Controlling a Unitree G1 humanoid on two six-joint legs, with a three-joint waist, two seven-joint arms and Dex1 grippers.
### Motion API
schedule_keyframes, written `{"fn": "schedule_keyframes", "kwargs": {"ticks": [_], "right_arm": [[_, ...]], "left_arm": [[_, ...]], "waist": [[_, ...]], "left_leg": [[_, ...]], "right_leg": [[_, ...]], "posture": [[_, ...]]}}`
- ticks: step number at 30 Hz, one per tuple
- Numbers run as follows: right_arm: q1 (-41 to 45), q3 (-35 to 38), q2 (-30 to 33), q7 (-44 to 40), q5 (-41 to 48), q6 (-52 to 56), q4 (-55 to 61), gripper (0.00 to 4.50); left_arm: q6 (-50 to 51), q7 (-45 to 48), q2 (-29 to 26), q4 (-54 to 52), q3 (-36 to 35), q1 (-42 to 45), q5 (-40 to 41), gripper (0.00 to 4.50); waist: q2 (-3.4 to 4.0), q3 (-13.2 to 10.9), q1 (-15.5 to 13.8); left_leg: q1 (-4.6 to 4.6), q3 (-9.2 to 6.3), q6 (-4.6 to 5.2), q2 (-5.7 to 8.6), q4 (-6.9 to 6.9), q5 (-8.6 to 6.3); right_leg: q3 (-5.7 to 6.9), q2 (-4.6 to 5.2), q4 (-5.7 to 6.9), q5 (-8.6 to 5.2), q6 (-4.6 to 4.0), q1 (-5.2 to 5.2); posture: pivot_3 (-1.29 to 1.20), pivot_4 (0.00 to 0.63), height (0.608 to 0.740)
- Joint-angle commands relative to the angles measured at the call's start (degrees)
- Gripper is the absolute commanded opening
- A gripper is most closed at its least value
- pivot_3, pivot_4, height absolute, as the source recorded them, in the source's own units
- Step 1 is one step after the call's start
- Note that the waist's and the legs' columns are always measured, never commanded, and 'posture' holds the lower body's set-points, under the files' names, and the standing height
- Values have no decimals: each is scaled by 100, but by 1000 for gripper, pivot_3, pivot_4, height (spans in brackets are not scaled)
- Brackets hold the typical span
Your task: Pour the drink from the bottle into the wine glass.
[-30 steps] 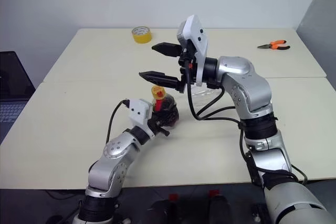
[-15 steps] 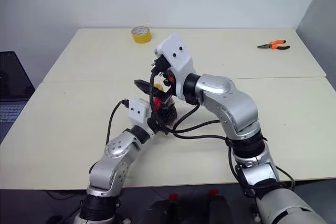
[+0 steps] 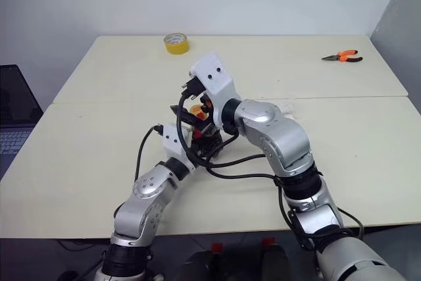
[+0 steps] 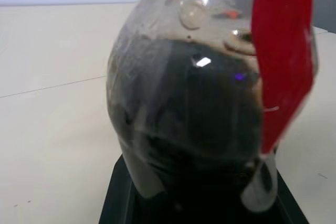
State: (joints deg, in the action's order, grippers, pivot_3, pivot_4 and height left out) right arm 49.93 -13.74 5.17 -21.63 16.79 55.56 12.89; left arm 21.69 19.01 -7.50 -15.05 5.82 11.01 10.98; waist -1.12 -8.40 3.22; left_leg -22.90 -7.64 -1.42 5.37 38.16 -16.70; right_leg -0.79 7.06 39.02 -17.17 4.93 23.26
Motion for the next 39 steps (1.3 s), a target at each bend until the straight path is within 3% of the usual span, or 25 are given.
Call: {"fn": "schedule_keyframes", "kwargs": {"ticks": [1,23,39], "right_arm": [[43,20,-112,123,-64,-124,62,4500],[-117,506,-182,291,57,-114,-35,4500],[-378,523,201,145,329,59,399,4500]], "left_arm": [[-184,-17,27,-134,3,138,-7,917],[-360,-15,-15,-50,-32,229,-83,878],[-480,-44,-48,73,-96,294,-97,867]], "waist": [[0,0,2],[0,0,3],[0,0,2]], "left_leg": [[0,0,0,0,0,0],[0,0,0,1,0,0],[0,0,0,1,0,0]], "right_leg": [[-1,0,0,0,0,0],[0,0,0,0,0,0],[-1,0,0,0,0,0]], "posture": [[0,150,740],[0,150,740],[0,150,740]]}}
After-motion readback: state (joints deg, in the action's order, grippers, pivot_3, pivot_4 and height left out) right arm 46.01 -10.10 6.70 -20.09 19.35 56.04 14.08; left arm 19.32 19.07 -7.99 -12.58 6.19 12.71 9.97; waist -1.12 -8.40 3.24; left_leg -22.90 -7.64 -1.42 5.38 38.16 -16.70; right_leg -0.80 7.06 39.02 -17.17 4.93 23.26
